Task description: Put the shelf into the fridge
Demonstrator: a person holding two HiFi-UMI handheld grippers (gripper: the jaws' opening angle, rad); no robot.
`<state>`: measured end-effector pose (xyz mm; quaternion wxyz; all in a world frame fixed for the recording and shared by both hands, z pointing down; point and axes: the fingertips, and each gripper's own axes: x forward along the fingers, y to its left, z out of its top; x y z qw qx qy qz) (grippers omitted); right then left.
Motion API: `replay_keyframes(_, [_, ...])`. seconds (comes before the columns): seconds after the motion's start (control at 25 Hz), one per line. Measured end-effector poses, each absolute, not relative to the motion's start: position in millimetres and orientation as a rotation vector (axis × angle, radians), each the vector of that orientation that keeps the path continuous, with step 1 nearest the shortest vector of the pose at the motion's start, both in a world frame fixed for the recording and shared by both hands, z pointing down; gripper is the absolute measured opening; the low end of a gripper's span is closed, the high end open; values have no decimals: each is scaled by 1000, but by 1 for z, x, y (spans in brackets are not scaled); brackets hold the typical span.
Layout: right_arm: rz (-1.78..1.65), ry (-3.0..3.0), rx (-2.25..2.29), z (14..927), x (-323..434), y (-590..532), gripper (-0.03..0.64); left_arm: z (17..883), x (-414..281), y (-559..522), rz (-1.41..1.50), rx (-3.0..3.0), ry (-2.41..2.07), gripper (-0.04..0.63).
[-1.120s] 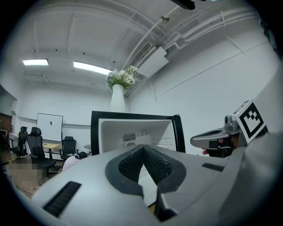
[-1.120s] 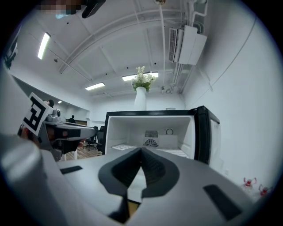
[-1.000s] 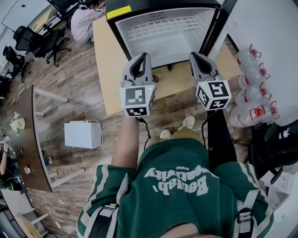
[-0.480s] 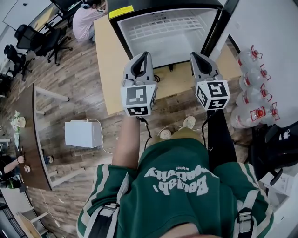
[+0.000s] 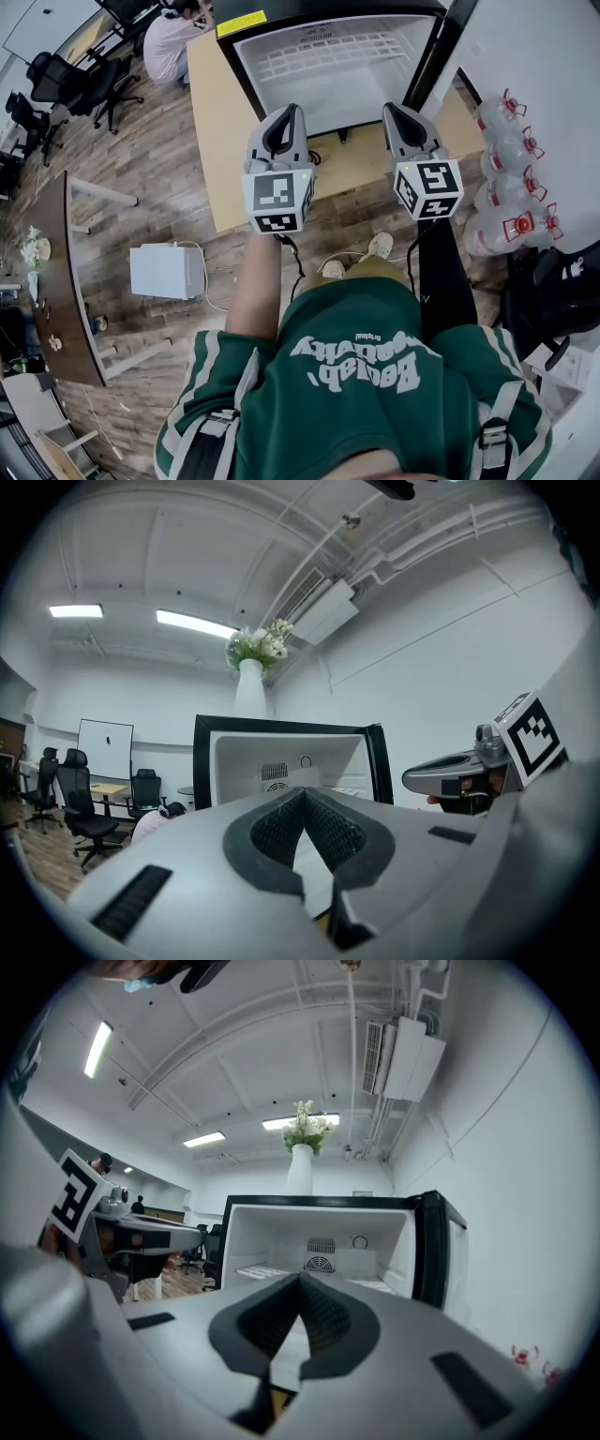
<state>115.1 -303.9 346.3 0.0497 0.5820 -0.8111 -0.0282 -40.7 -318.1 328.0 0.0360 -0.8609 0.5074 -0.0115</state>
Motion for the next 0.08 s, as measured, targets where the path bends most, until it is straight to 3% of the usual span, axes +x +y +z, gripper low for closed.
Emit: replay_keyframes(0.08, [-88,-2469,1772,346,114,-303,3,328,-41,-317,-36,-2645,1557,0])
